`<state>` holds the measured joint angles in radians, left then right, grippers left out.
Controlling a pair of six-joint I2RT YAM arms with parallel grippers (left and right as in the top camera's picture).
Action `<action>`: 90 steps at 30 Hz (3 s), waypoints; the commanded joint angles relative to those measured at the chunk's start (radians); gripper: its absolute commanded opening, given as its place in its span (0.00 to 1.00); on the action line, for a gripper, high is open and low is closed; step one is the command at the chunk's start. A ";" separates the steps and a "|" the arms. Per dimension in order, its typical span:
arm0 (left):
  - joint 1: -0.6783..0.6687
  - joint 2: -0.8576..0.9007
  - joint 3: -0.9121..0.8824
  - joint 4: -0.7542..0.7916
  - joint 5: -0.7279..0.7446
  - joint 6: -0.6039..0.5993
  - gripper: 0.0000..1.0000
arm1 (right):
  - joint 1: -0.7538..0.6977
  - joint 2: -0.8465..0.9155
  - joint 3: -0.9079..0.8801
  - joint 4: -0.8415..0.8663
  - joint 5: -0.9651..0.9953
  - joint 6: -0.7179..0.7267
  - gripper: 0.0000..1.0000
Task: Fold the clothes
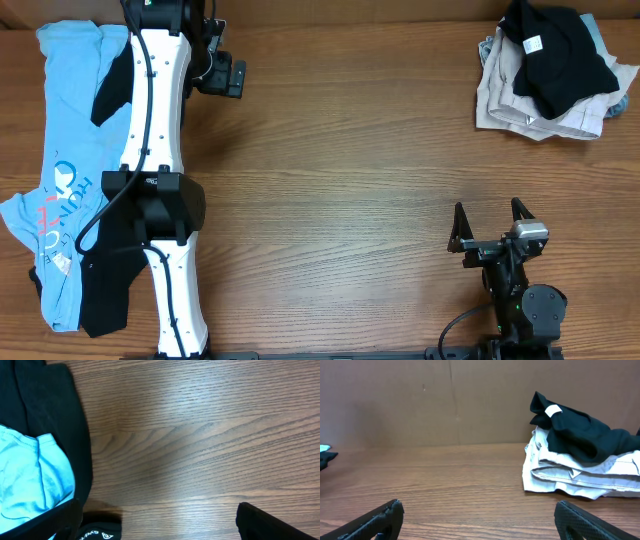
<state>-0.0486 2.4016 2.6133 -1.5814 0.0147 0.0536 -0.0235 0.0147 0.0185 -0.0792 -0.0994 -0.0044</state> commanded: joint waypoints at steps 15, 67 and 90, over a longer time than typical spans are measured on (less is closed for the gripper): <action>-0.008 -0.321 -0.221 0.069 0.004 -0.013 1.00 | 0.008 -0.012 -0.011 0.005 0.009 -0.006 1.00; 0.079 -2.373 -2.568 1.633 0.053 0.006 1.00 | 0.008 -0.012 -0.011 0.005 0.009 -0.006 1.00; 0.089 -2.397 -2.609 1.507 0.027 -0.024 1.00 | 0.008 -0.012 -0.011 0.005 0.009 -0.006 1.00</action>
<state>0.0338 0.0151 0.0097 -0.0746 0.0555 0.0498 -0.0189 0.0147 0.0185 -0.0788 -0.0967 -0.0051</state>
